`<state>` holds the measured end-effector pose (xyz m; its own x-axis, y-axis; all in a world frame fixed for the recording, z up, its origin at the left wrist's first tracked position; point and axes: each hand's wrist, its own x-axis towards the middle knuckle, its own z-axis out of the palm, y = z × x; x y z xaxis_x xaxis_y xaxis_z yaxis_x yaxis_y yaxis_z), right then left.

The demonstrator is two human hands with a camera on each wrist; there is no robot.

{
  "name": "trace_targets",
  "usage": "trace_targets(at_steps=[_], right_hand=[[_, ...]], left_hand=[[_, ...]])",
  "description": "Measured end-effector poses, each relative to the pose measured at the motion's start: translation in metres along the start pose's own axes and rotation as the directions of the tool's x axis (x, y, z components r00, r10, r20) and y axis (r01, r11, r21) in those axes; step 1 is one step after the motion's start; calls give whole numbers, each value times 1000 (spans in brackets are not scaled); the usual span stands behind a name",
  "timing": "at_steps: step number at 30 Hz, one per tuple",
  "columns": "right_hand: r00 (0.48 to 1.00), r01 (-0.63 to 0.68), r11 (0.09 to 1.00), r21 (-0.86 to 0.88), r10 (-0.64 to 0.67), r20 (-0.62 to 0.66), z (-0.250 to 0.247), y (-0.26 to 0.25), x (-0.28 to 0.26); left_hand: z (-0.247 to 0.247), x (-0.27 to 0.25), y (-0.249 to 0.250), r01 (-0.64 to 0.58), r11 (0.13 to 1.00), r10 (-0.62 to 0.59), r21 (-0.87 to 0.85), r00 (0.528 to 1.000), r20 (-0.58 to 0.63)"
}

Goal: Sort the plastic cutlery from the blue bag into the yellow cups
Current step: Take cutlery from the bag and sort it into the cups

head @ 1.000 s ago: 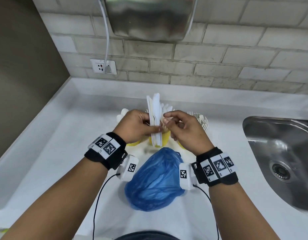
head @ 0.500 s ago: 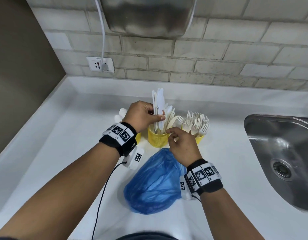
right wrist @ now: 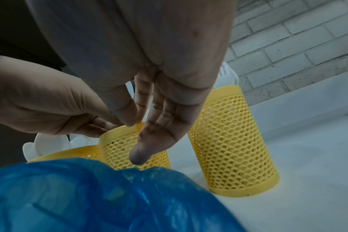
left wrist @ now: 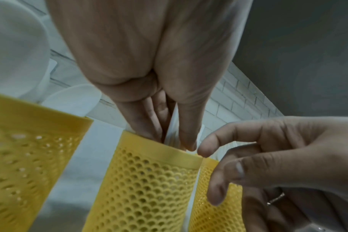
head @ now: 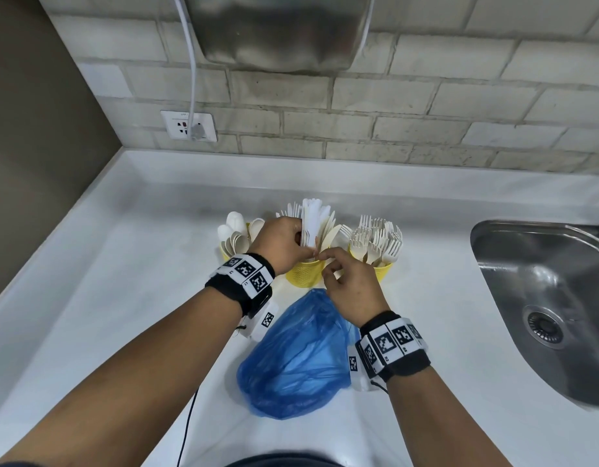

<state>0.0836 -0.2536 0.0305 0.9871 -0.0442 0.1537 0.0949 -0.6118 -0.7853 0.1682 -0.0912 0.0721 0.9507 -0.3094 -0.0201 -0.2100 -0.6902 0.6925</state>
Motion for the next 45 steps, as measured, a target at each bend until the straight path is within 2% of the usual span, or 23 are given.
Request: trace_targets(at_steps=[4, 10, 12, 15, 17, 18, 22, 24, 27, 30, 32, 38, 41, 43, 45], right_hand=[[1000, -7, 1000, 4, 7, 17, 0, -1, -1], [1000, -3, 1000, -1, 3, 26, -2, -3, -2], [1000, -5, 1000, -1, 5, 26, -2, -3, -2], [1000, 8, 1000, -6, -8, 17, 0, -3, -2], [1000, 28, 999, -20, -28, 4, 1, -4, -2], [999, 41, 999, -34, -41, -4, 1, -4, -2], [997, 75, 991, -112, -77, -10, 1, -5, 0], [997, 75, 988, -135, -74, 9, 0, -4, 1], [997, 79, 983, -167, -75, 27, -1, -4, 1], [996, 94, 979, -180, -92, 19, -1, -5, 0], [995, 99, 978, -181, -98, 16, -1, -4, -1], [995, 99, 980, -171, -94, 37, -2, -4, -2], [995, 99, 982, -164, -92, 49, -4, -6, -3], [994, 110, 981, -157, -105, 41, -7, -9, -5], [992, 124, 982, -143, -120, 35, -12, -10, -11]], left_hand=[[0, -2, 2, -11, 1000, 11, 12, 1000, -5], [-3, -7, 6, -107, 994, 109, 27, 990, -92], [-5, -6, 7, -156, 986, 164, 62, 974, -158], [-7, -5, 11, -281, 943, 317, 178, 922, -224], [-9, -4, 16, -332, 891, 400, 311, 897, -189], [-9, -2, 17, -338, 864, 411, 372, 901, -136], [-1, 2, 10, -325, 769, 336, 550, 938, 85], [1, 3, 8, -327, 748, 335, 578, 937, 97], [0, 4, 14, -356, 770, 381, 530, 922, 67], [2, 6, 22, -453, 697, 473, 556, 873, 119], [5, 7, 22, -459, 669, 459, 584, 874, 160], [9, 10, 11, -372, 718, 396, 588, 913, 95], [5, 8, 18, -346, 774, 377, 530, 925, 54], [-1, 1, 24, -329, 818, 400, 472, 915, -55], [-4, -15, 31, -346, 865, 438, 364, 874, -210]])
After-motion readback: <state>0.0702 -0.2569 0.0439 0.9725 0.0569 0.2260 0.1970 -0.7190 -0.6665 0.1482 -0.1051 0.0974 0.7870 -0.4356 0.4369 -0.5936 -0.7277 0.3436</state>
